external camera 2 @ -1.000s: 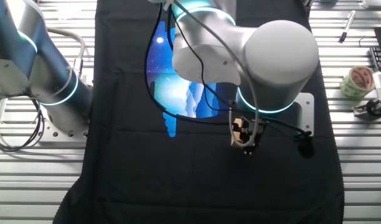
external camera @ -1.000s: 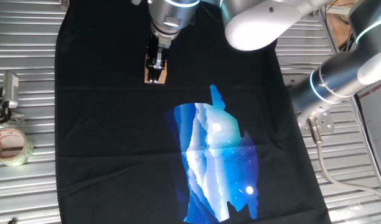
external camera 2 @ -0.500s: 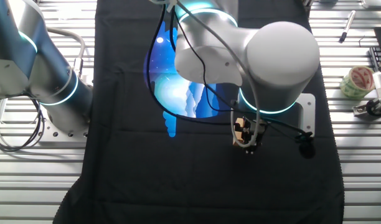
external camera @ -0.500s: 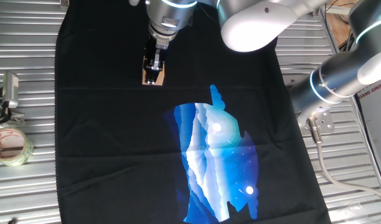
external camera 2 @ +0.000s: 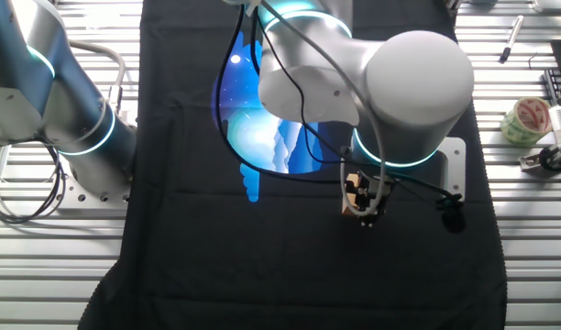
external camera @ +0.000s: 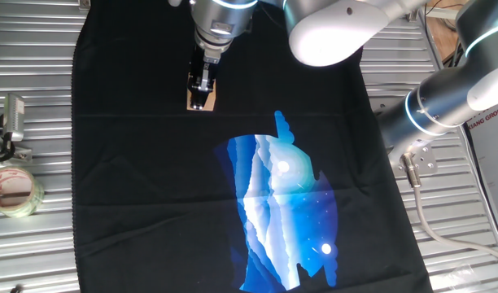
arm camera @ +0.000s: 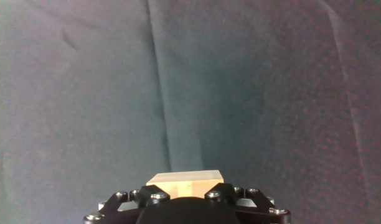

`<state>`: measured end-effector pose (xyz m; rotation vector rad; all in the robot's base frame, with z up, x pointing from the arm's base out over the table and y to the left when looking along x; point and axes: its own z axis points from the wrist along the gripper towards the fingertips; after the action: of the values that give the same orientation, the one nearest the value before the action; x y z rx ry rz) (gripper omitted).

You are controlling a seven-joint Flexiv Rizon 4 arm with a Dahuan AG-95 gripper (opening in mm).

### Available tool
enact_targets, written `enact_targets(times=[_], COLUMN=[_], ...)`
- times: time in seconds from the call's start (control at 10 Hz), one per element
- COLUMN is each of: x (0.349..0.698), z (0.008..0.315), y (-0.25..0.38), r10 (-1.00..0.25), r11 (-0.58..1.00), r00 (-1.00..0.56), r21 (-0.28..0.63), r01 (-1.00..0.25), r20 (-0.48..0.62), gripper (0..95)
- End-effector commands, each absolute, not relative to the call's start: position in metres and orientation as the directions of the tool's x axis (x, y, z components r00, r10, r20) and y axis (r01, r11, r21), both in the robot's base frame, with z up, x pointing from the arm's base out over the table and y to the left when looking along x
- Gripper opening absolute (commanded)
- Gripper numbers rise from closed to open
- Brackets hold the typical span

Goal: Pick up the small block on the left and move it to the right

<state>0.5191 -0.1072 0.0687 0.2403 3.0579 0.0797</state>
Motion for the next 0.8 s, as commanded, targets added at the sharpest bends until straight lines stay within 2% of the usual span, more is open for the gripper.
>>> enact_targets(times=[0.1, 0.4, 0.8], x=[0.5189, 0.5189, 0.5189], z=[0.0687, 0.0687, 0.0687], y=[-0.1070, -0.1070, -0.1070], r10=[0.147, 0.111, -0.009], r11=[0.988, 0.993, 0.999], r00=[-0.987, -0.991, -0.999], r21=[0.063, 0.053, 0.035], r01=[0.143, 0.107, -0.011], r20=[-0.070, -0.074, -0.050], gripper=[0.0, 0.0, 0.0])
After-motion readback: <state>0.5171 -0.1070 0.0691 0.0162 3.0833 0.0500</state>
